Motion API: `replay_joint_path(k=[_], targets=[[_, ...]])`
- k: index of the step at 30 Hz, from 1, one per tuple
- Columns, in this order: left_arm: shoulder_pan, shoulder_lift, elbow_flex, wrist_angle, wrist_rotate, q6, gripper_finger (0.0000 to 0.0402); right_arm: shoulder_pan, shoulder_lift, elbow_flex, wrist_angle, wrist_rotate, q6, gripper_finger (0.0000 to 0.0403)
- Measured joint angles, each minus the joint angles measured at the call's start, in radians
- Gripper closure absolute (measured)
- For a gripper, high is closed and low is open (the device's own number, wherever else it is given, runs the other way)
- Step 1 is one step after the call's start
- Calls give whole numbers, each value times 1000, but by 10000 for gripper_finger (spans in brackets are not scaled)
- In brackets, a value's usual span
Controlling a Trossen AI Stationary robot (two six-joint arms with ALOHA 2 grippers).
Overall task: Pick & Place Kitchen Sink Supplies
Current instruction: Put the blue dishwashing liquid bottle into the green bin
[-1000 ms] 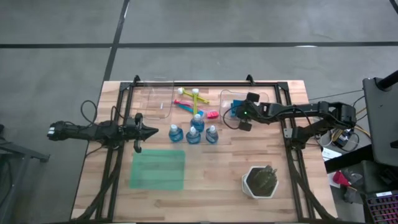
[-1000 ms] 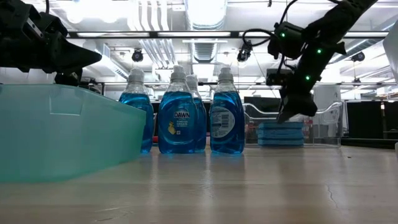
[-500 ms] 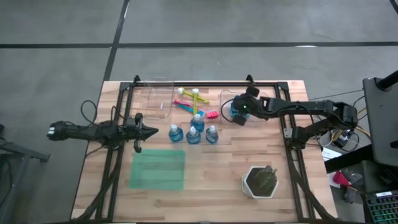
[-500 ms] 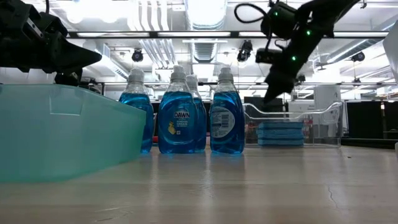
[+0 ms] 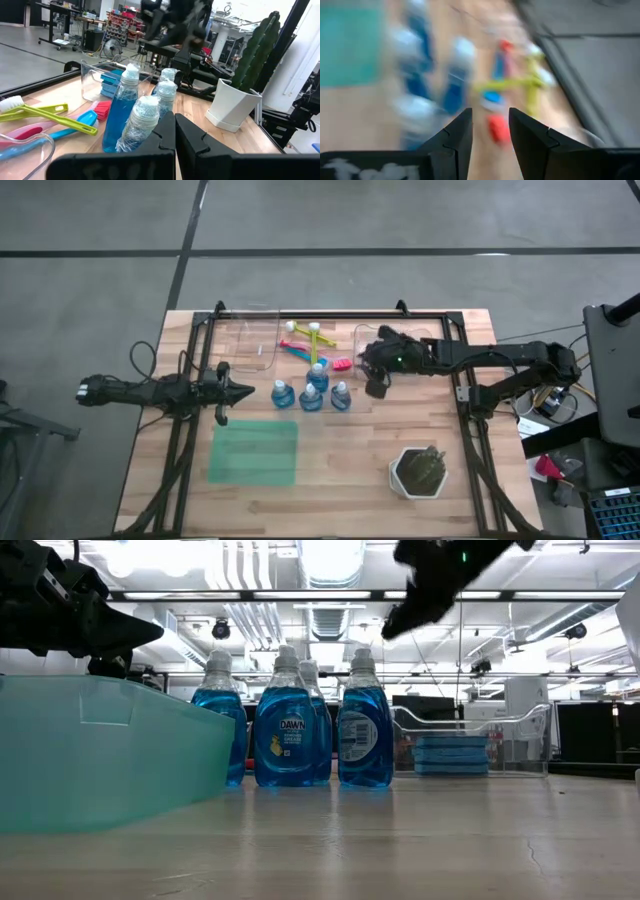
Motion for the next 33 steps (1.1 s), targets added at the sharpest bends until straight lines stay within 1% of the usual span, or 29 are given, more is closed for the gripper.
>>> replay_joint_path(k=[4, 7, 11, 15, 18, 20, 22, 24, 27, 30, 33], targets=[[0, 0, 0, 0, 0, 0, 401, 57, 1, 46, 4, -149, 47, 275], [0, 0, 0, 0, 0, 0, 401, 97, 2, 64, 5, -213, 102, 272], [0, 0, 0, 0, 0, 0, 401, 138, 2, 64, 40, -216, 159, 268], [0, 0, 0, 0, 0, 0, 401, 161, 2, 37, 43, -215, 179, 271], [0, 0, 0, 0, 0, 0, 401, 161, 4, 9, 103, -214, 258, 270], [0, 0, 0, 0, 0, 0, 401, 162, 6, -10, 128, -189, 270, 262], [0, 0, 0, 0, 0, 0, 401, 168, 22, -16, 123, -126, 271, 247], [0, 0, 0, 0, 0, 0, 401, 170, 49, -19, 102, -75, 281, 227], [0, 0, 0, 0, 0, 0, 401, 169, 96, -19, 130, -17, 306, 190], [0, 0, 0, 0, 0, 0, 401, 169, 134, -18, 132, 6, 314, 159], [0, 0, 0, 0, 0, 0, 401, 170, 152, -18, 127, 56, 325, 139]])
